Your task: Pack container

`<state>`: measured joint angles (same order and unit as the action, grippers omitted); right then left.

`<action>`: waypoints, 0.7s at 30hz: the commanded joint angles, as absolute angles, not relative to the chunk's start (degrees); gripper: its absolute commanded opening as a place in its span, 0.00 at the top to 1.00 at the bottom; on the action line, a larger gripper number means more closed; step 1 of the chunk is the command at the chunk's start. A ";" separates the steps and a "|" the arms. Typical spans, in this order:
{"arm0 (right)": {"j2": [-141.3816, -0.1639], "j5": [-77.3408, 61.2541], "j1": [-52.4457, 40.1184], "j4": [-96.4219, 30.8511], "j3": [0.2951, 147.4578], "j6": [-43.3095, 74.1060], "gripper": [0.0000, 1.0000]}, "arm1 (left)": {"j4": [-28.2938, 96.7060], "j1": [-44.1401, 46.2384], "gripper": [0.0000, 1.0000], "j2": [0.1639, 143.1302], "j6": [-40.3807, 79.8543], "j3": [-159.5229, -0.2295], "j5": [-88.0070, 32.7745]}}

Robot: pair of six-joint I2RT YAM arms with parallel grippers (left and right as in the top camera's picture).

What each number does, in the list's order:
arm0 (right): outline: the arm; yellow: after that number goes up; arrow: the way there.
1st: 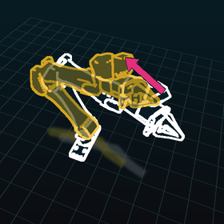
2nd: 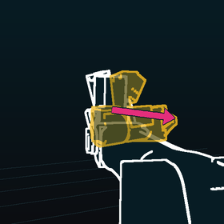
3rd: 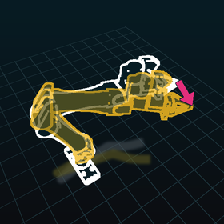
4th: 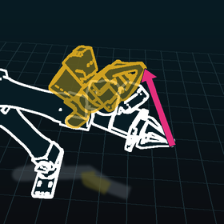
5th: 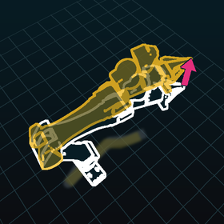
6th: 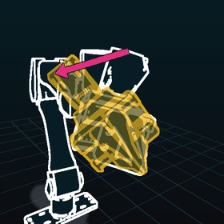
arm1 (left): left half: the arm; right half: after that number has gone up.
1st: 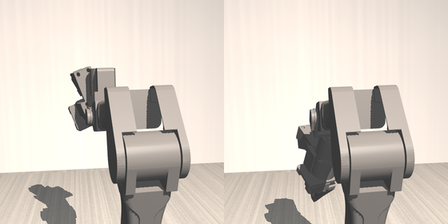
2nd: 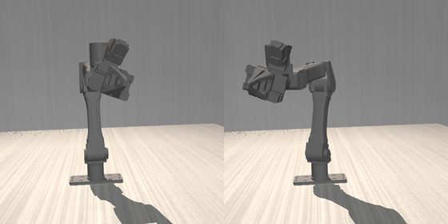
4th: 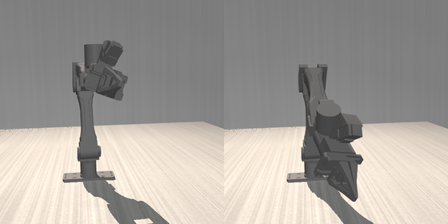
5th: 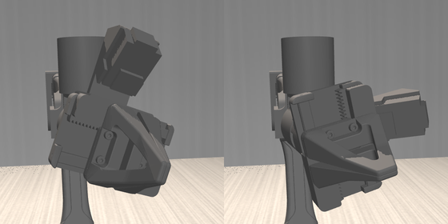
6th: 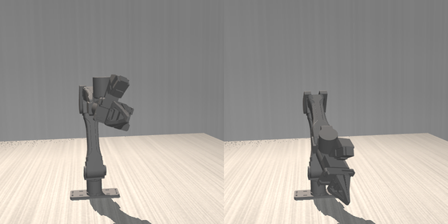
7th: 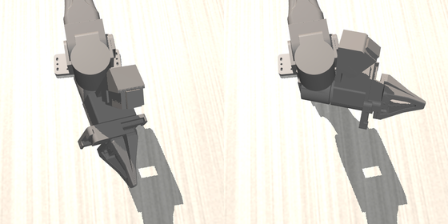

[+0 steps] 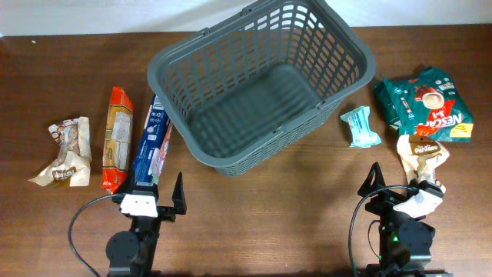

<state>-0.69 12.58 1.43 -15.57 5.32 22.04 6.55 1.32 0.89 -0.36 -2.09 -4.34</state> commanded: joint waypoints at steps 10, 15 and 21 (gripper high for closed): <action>-4.10 0.62 1.17 -17.82 11.53 24.71 0.01 | 6.24 1.34 0.01 0.30 -0.21 -1.54 -4.75; -18.72 4.25 1.26 -26.81 28.62 18.28 0.01 | 6.26 1.34 0.01 0.30 -0.21 -1.54 -4.75; -40.10 11.38 1.26 -42.96 55.83 10.61 0.01 | 6.26 1.34 0.01 0.30 -0.21 -1.54 -4.75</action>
